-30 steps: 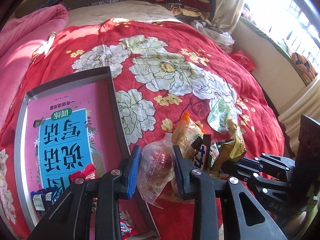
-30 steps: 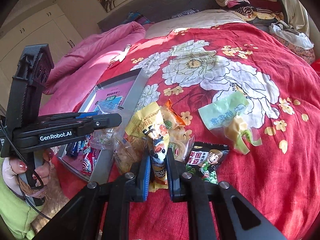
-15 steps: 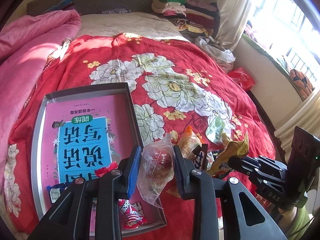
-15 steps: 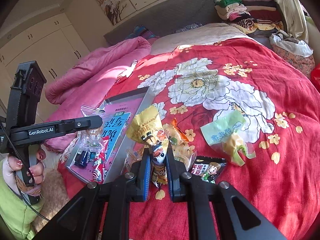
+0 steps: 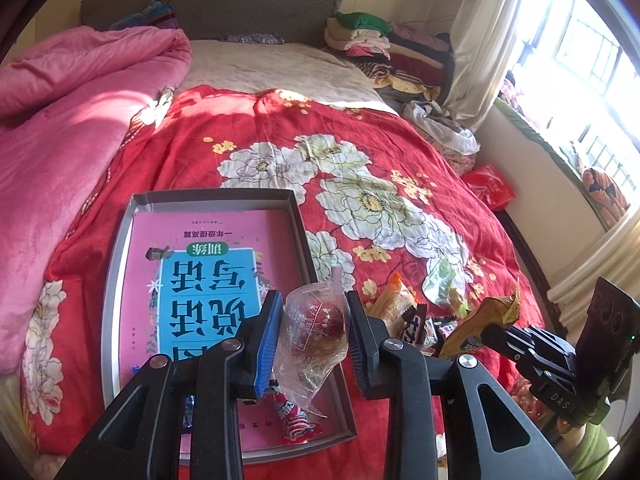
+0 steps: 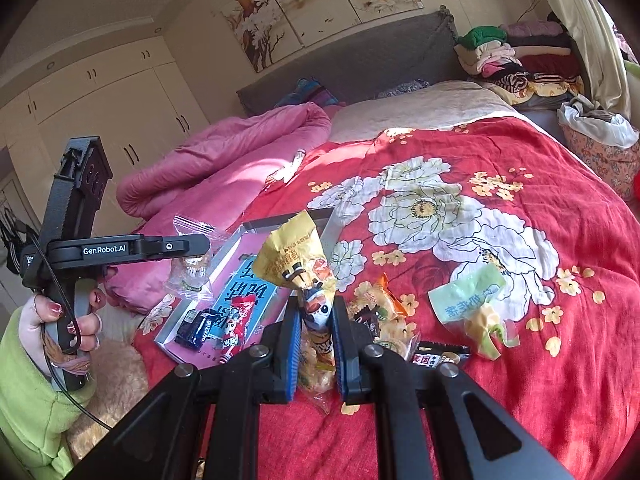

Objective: Organize snacks

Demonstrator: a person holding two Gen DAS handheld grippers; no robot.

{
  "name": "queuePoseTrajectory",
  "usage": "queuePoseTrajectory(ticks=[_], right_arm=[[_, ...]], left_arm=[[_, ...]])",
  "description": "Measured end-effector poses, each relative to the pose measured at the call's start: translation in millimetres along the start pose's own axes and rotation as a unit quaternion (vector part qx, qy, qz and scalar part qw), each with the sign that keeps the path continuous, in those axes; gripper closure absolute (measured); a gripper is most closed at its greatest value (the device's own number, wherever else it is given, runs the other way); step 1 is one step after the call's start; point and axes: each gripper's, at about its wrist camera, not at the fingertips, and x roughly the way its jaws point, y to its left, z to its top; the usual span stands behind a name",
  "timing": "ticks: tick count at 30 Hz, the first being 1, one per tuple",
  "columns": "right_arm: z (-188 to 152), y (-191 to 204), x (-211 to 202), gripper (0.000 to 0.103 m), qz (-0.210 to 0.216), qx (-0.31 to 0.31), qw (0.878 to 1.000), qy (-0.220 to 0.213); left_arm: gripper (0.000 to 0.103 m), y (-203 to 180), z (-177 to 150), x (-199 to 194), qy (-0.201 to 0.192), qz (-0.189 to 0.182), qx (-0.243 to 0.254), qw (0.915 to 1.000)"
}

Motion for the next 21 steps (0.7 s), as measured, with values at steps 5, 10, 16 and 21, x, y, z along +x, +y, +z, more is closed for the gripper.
queuePoseTrajectory(ticks=[5,10,16,21], right_arm=[[1.7,8.7,-0.4,0.088,0.011,-0.007,1.000,-0.005],[4.9,17.3,1.8,0.088,0.028,-0.002,1.000,-0.006],[7.9,36.3,9.4,0.088,0.041,-0.016,0.999,-0.001],[7.9,54.5,19.8,0.088,0.053,-0.027,0.998,0.008]], left_arm=[[0.070,18.9,-1.4,-11.4,-0.012,0.009,-0.020,0.9997],[0.070,35.3,-4.0,-20.5,-0.019,0.023,-0.032,0.9991],[0.070,57.2,-12.7,-28.2,-0.021,0.034,-0.051,0.9979],[0.070,70.5,-21.9,-31.9,-0.019,0.037,-0.061,0.9973]])
